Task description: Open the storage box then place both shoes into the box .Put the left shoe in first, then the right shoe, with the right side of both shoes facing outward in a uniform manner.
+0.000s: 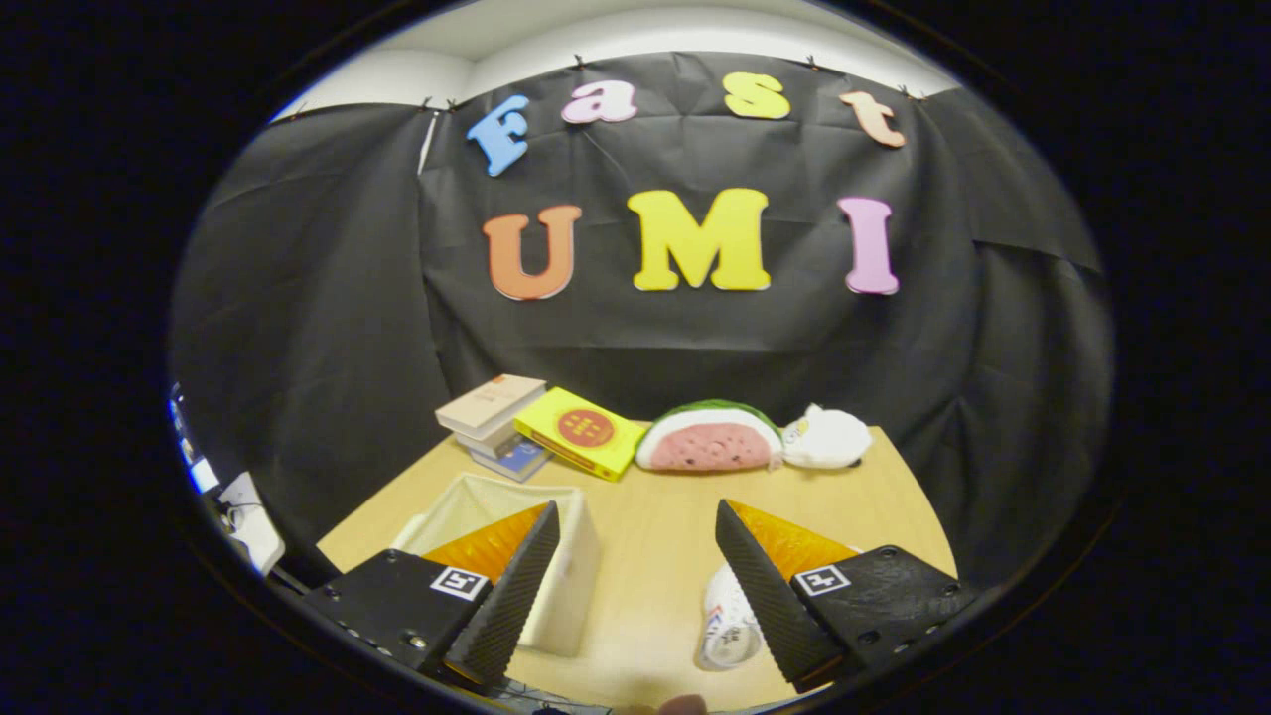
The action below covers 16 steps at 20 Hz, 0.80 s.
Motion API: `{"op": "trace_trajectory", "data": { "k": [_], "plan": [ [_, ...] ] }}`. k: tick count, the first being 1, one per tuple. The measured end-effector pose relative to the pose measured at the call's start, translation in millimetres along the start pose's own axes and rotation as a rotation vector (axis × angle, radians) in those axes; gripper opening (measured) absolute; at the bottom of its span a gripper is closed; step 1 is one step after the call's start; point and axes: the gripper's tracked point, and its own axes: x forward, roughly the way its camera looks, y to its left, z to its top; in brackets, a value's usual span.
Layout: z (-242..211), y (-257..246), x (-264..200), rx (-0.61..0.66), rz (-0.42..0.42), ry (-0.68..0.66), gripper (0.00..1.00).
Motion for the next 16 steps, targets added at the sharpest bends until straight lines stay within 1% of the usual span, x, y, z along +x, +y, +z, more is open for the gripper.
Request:
{"op": "trace_trajectory", "data": {
  "k": [3,6,12,16],
  "plan": [
    [-43.1,-61.1,8.1,0.006,-0.053,0.086,0.96],
    [-92.6,-98.7,23.3,0.032,-0.060,0.199,0.96],
    [-174.4,-138.2,72.8,0.072,-0.041,0.394,0.96],
    [-211.7,-149.8,104.6,0.104,-0.008,0.505,0.95]
  ]
}}
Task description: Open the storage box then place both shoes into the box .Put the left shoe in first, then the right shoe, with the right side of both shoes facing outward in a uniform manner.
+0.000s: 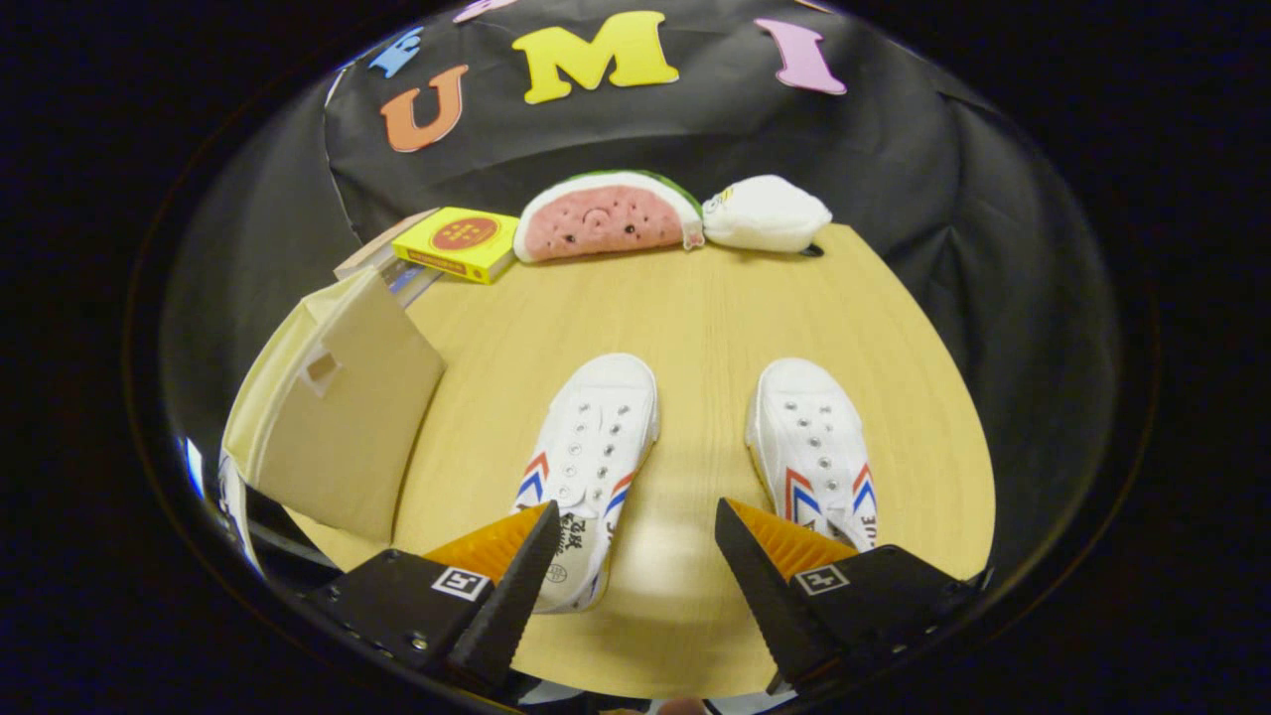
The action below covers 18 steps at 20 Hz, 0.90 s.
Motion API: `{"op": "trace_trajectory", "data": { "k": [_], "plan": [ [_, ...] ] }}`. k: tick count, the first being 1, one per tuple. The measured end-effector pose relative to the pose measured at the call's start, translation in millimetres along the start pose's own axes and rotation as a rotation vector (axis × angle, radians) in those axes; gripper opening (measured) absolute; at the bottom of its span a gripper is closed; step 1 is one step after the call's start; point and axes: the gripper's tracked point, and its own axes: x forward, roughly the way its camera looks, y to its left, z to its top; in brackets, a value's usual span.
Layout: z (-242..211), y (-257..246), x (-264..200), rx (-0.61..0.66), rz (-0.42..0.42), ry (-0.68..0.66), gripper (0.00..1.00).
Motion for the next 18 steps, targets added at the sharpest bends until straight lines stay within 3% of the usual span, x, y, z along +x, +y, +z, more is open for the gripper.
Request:
{"op": "trace_trajectory", "data": {
  "k": [3,5,7,9,13,16,18],
  "plan": [
    [-5.7,1.0,22.2,0.028,0.029,0.071,0.95],
    [-3.0,1.8,32.1,0.040,0.040,0.095,0.78],
    [-1.7,5.7,41.7,0.042,0.065,0.124,0.78],
    [-1.2,12.4,43.4,0.047,0.091,0.155,0.65],
    [-0.2,22.2,44.7,0.132,0.137,0.215,0.21],
    [-0.5,23.9,44.8,0.249,0.155,0.250,0.02],
    [0.8,24.7,40.4,0.252,0.152,0.251,0.02]
  ]
}}
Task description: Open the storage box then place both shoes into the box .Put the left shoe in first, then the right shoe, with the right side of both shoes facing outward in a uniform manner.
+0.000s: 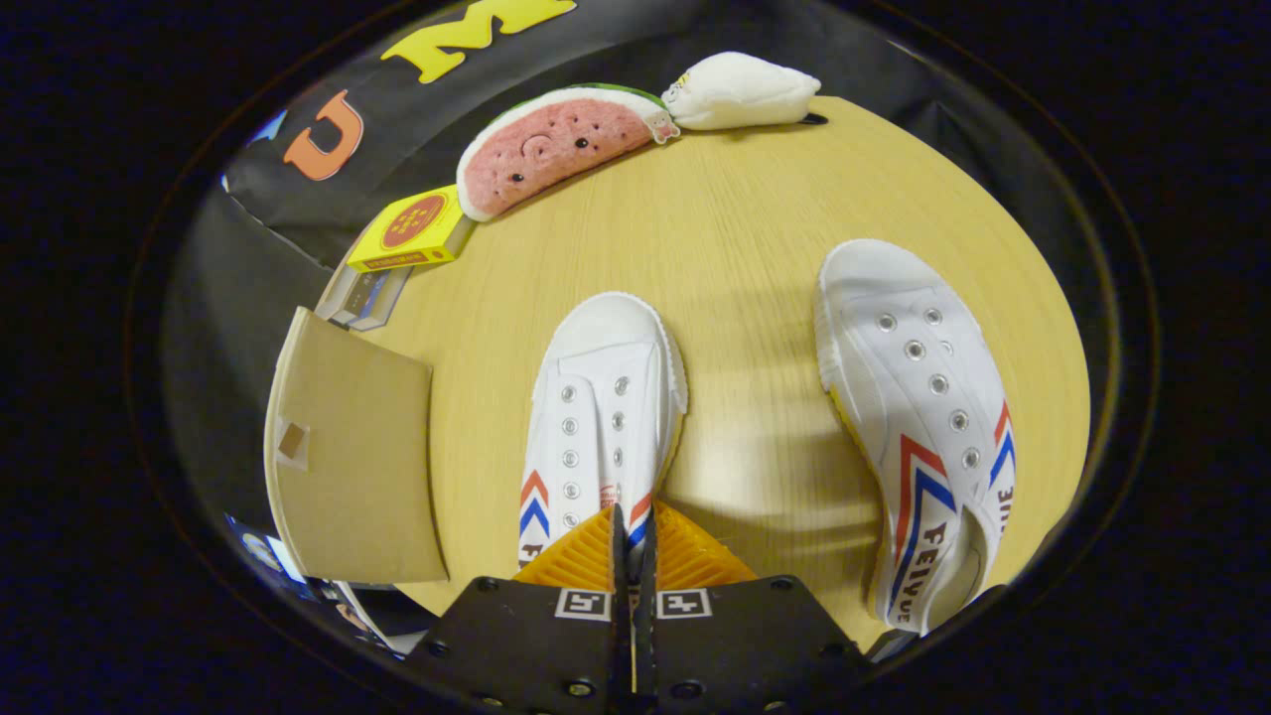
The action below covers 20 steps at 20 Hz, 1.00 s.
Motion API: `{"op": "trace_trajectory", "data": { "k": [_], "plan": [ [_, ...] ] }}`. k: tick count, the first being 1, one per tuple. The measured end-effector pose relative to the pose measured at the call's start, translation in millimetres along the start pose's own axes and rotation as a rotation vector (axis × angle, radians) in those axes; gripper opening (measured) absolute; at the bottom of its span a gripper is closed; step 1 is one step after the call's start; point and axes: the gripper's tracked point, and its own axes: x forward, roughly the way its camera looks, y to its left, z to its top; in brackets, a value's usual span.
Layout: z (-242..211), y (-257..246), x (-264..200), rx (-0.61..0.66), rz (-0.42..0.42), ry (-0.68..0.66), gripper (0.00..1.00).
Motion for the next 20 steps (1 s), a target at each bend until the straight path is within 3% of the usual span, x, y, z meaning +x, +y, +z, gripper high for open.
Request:
{"op": "trace_trajectory", "data": {
  "k": [10,16,20],
  "plan": [
    [0.2,71.1,-71.0,0.043,0.061,-0.081,0.02],
    [25.8,169.7,-139.5,0.019,0.142,-0.208,0.02],
    [32.7,243.0,-153.4,-0.045,0.179,-0.259,0.02]
  ]
}}
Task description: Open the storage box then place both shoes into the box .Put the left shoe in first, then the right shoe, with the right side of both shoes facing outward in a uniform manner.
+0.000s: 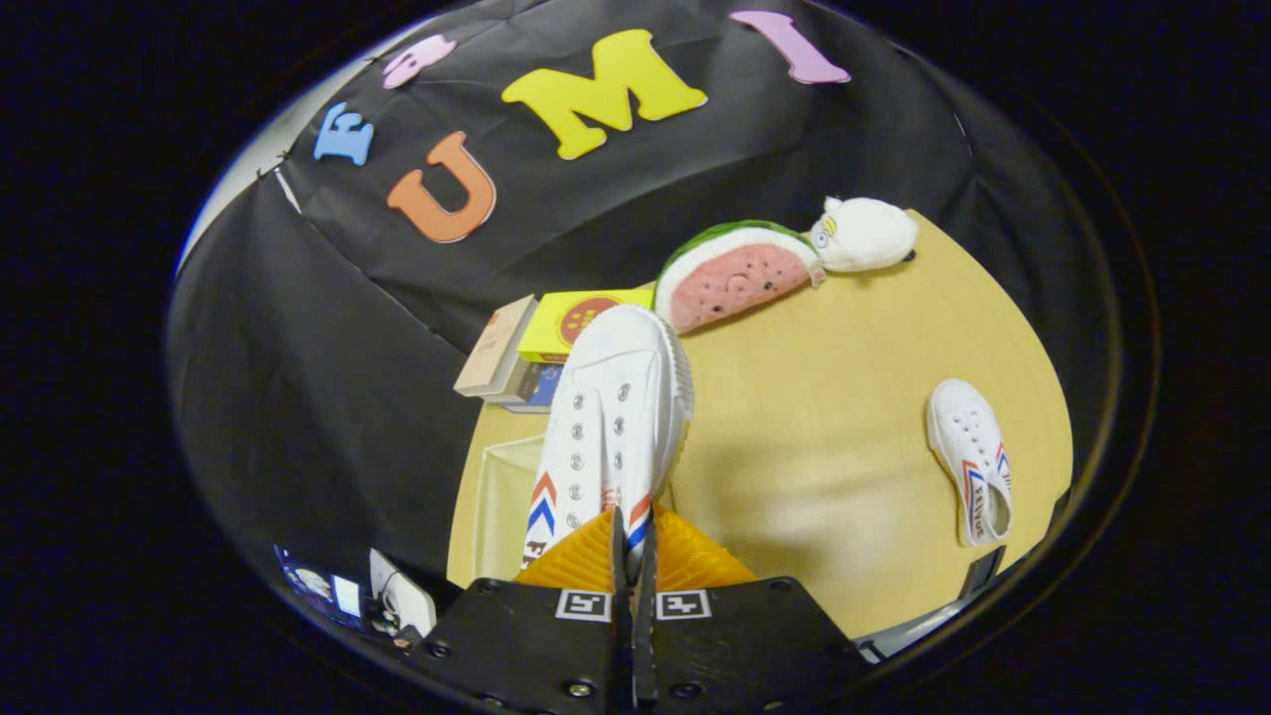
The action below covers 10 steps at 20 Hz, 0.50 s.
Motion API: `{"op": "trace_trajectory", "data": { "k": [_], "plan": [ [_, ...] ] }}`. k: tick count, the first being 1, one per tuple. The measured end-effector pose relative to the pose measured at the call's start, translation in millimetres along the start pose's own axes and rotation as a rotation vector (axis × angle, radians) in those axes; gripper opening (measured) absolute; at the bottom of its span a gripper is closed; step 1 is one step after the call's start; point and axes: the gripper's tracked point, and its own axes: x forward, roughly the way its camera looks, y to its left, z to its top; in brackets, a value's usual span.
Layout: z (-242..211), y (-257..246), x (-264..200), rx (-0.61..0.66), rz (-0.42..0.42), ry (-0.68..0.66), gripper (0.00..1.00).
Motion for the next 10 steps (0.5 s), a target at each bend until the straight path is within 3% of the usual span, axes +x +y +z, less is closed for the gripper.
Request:
{"op": "trace_trajectory", "data": {
  "k": [5,10],
  "plan": [
    [-24.2,74.7,43.2,-0.027,0.043,0.027,0.02],
    [-64.9,105.5,89.7,-0.104,0.038,0.073,0.02]
  ]
}}
